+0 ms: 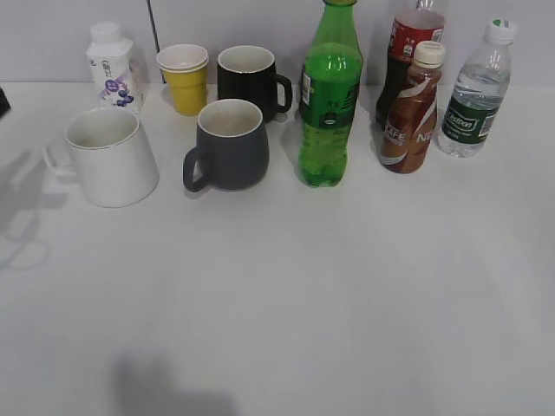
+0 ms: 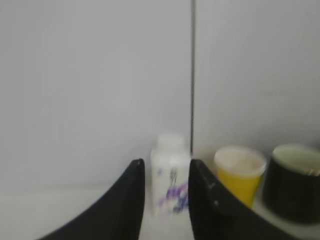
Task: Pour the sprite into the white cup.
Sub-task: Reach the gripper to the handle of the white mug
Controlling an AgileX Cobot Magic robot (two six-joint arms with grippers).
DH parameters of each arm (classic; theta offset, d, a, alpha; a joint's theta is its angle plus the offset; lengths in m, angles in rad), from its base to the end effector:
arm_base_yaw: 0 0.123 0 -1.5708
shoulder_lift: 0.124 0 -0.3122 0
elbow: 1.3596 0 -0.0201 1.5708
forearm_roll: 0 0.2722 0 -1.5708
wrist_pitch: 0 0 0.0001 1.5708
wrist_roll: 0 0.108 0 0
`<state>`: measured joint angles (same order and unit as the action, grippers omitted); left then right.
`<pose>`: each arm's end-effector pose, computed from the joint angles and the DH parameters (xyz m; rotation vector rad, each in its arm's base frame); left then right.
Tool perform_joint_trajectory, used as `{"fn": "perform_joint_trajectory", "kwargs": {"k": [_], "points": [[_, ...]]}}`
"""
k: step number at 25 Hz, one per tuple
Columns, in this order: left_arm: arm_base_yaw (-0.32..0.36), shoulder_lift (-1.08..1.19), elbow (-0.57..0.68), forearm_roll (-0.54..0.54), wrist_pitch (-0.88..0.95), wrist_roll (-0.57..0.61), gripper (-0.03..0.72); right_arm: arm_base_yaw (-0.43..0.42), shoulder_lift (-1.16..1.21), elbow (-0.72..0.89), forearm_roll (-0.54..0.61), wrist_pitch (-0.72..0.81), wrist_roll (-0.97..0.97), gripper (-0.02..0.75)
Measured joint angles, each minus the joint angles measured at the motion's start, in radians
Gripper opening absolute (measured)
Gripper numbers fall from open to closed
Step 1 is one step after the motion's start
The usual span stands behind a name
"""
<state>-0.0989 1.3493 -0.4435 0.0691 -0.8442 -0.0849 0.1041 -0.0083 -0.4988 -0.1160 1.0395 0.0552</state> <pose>0.2762 -0.0330 0.2512 0.0873 1.5458 -0.1491 0.0024 -0.0106 0.2820 -0.0448 2.0104 -0.0366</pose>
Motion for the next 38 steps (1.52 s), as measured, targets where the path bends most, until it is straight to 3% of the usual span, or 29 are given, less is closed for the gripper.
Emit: {"fn": "perform_joint_trajectory", "kwargs": {"k": [8,16,35,38], "points": [[0.002,0.171,0.01,-0.011,-0.042,0.011,0.239,0.0,0.0,0.0,0.006,0.0,0.0,0.586],[0.002,0.26,0.134,-0.012,-0.151,0.043,0.239,0.0,0.0,0.0,0.008,0.0,0.0,0.586],[0.002,0.518,-0.015,0.03,-0.255,0.056,0.255,0.0,0.0,0.0,0.009,0.0,0.0,0.586],[0.002,0.552,-0.046,0.033,-0.255,0.056,0.227,0.0,0.0,0.0,0.009,0.0,0.0,0.586]]}}
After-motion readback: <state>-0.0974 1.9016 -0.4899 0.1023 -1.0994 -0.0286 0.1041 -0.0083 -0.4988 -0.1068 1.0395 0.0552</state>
